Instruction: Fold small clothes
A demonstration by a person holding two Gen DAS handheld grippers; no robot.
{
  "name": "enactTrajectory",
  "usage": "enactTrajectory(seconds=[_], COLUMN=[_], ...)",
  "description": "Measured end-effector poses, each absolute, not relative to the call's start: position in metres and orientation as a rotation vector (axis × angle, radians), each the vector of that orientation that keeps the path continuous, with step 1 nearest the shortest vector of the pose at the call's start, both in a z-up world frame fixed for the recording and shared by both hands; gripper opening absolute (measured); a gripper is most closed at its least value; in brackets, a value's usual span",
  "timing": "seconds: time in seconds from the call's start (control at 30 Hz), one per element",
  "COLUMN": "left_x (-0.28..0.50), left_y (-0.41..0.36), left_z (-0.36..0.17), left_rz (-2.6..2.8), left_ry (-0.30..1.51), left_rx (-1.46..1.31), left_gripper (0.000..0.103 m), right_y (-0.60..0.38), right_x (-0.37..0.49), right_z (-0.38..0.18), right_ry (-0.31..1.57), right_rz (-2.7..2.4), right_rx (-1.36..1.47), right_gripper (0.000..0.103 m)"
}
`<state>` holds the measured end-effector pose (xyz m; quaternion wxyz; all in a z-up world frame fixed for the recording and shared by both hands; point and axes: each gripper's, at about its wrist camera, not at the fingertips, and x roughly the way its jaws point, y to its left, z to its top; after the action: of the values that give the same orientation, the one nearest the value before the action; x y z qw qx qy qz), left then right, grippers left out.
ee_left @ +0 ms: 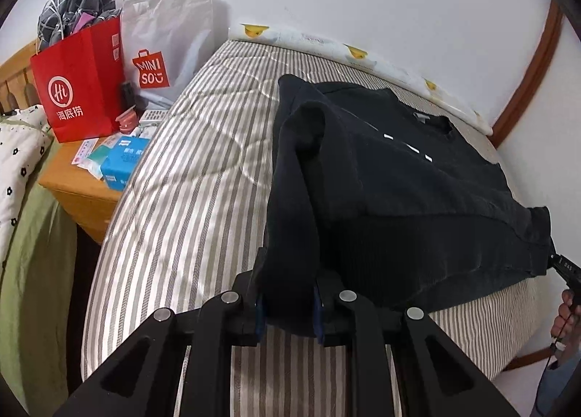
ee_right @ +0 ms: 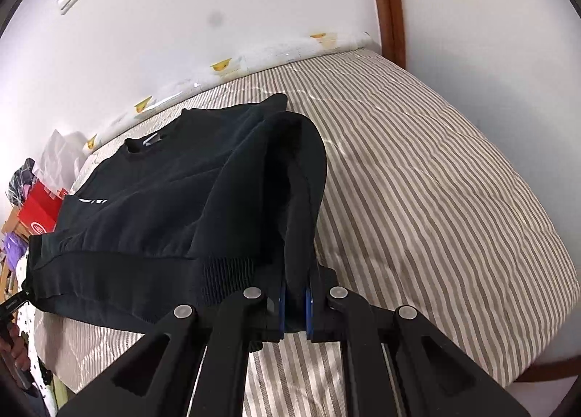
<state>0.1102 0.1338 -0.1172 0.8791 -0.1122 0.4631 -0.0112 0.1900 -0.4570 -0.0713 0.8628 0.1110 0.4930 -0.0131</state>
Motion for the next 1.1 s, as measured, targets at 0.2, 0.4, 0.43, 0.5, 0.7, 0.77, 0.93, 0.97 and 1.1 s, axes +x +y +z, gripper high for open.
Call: enactTrajectory(seconds=[0.2, 0.4, 0.43, 0.5, 0.7, 0.77, 0.93, 0.97, 1.1], left_x=[0.098, 0.076, 0.074, 0.072, 0.082, 0.088, 0.107, 0.110, 0.122], left_y=[0.137, 0.146, 0.146, 0.142, 0.117, 0.111, 0.101, 0.101, 0.102], left_z=[-0.108, -0.084, -0.080, -0.074, -0.078, -0.084, -0.101, -0.104, -0.116], left_rz=[-0.011, -0.027, -0.046, -0.095, -0.158, -0.177, -0.179, -0.181, -0.194], left_ry=[0.963, 0.892, 0.879, 0.864, 0.877, 0.896, 0.948, 0.956, 0.984], left_rx=[-0.201, -0.240, -0.255, -0.272, -0.235, -0.241, -0.236, -0.244, -0.304], left_gripper=[0.031, 0.037, 0.041, 0.048, 0.048, 0.048, 0.048, 0.048, 0.048], right_y=[-0.461, -0.453, -0.450, -0.444, -0.423, -0.422, -0.421, -0.419, -0.418], right_x=[0.175, 0.162, 0.162, 0.161, 0.171, 0.174, 0.182, 0.185, 0.192], right_z=[-0.054, -0.031, -0.031, -0.032, -0.050, -0.059, -0.071, -0.073, -0.079], right_ry=[1.016, 0.964, 0.965, 0.966, 1.005, 1.027, 1.048, 1.053, 1.060], right_rz=[-0.066, -0.012, 0.001, 0.025, 0.042, 0.042, 0.047, 0.051, 0.045], right_rx=[0.190, 0.150, 0.149, 0.147, 0.113, 0.126, 0.162, 0.158, 0.161], right_gripper=[0.025, 0.030, 0.030, 0.030, 0.030, 0.030, 0.034, 0.037, 0.034])
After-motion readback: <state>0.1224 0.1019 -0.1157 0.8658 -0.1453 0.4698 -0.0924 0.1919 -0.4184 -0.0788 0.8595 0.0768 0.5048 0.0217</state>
